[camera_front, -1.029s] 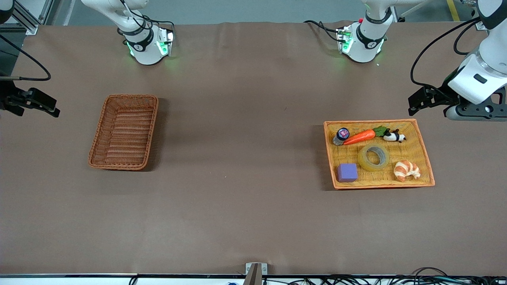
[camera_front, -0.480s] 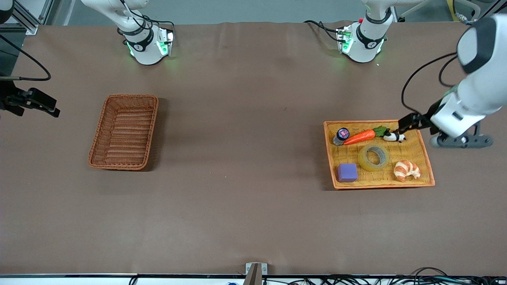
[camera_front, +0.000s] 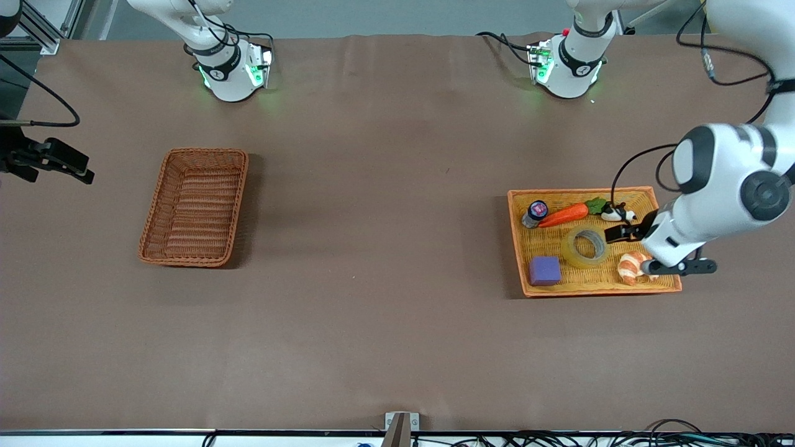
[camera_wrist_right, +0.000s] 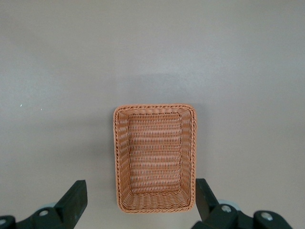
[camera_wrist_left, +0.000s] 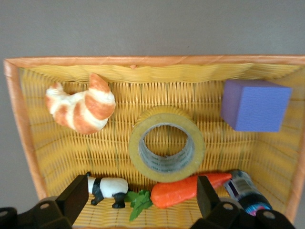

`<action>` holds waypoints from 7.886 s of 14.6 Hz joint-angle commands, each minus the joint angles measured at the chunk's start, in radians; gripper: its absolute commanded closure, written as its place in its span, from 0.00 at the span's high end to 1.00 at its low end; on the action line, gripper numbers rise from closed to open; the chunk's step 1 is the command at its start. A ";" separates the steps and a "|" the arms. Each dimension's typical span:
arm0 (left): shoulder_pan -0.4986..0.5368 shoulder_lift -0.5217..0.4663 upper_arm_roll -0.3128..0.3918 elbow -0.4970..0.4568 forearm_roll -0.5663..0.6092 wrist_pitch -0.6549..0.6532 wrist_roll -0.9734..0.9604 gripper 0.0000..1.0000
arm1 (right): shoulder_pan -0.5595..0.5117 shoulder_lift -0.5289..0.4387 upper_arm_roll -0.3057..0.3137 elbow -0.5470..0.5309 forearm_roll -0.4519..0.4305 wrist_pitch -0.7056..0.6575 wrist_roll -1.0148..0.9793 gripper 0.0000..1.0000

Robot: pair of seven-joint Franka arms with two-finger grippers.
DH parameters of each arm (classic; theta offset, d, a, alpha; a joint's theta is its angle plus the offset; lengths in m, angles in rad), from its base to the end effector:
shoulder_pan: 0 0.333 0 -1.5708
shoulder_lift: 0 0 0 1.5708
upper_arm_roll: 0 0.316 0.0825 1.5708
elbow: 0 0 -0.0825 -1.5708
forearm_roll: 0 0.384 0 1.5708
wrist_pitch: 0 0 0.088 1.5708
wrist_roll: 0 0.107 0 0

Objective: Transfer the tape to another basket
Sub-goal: 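Reach the left gripper down to the yellow tape roll in the yellow basket, then close the left gripper on the tape roll's rim, then lift the tape with the left gripper and carry it toward the brown basket, then set the tape on the table while the right gripper reaches toward it, then grasp the tape with the right gripper while the left gripper withdraws, then carry the tape with the right gripper over the brown basket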

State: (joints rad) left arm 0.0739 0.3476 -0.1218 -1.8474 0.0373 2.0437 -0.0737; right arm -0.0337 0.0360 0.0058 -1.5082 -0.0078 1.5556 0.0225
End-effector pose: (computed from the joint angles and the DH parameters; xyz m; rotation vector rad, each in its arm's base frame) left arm 0.6155 -0.0232 0.3269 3.1319 0.0164 -0.2334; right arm 0.5645 -0.0167 0.6325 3.1329 -0.0792 0.0178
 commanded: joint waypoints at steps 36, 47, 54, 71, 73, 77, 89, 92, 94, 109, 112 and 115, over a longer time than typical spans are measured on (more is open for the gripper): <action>-0.460 0.213 -0.185 0.267 0.018 -0.031 -0.628 0.02 | -0.005 0.001 -0.004 0.003 0.022 -0.006 -0.013 1.00; -0.781 0.488 -0.113 0.586 0.019 -0.008 -0.859 0.07 | -0.003 0.002 -0.004 0.002 0.022 -0.003 -0.015 1.00; -0.836 0.604 -0.081 0.605 0.012 0.313 -0.764 0.96 | 0.000 0.005 -0.004 0.002 0.022 -0.002 -0.016 1.00; -0.137 0.044 -0.245 0.433 -0.005 -0.263 -0.398 1.00 | 0.155 0.234 0.362 -0.343 0.005 0.578 0.361 1.00; -0.047 -0.034 -0.255 0.378 -0.005 -0.269 -0.284 1.00 | 0.201 0.281 0.362 -0.397 -0.007 0.683 0.361 1.00; 0.038 -0.168 -0.243 0.284 -0.001 -0.272 -0.163 1.00 | 0.247 0.366 0.362 -0.477 -0.070 0.833 0.376 1.00; -0.112 -0.489 -0.033 0.034 -0.068 -0.352 -0.109 1.00 | 0.282 0.530 0.362 -0.488 -0.261 0.946 0.521 0.90; -0.112 -0.446 -0.032 0.072 -0.069 -0.350 -0.109 1.00 | 0.276 0.532 0.362 -0.486 -0.271 0.933 0.522 0.26; -0.112 -0.386 -0.032 0.141 -0.066 -0.355 -0.107 1.00 | 0.279 0.532 0.362 -0.481 -0.271 0.923 0.569 0.02; -0.158 -0.380 0.030 0.145 -0.022 -0.346 -0.109 1.00 | 0.106 0.041 0.131 -0.504 -0.092 0.397 0.171 0.00; -0.155 -0.378 0.030 0.151 -0.008 -0.346 -0.110 1.00 | 0.106 -0.023 0.004 -0.653 -0.092 0.470 0.007 0.00; -0.154 -0.375 0.030 0.154 -0.008 -0.326 -0.107 1.00 | 0.106 -0.051 -0.101 -0.814 -0.092 0.631 -0.111 0.02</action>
State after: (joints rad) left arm -0.0790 -0.0252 -0.0930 -1.7031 0.0127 1.7110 -0.1957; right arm 0.0678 0.0503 -0.0516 -2.1931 -0.1175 2.1034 -0.0253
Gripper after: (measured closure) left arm 0.000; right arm 0.789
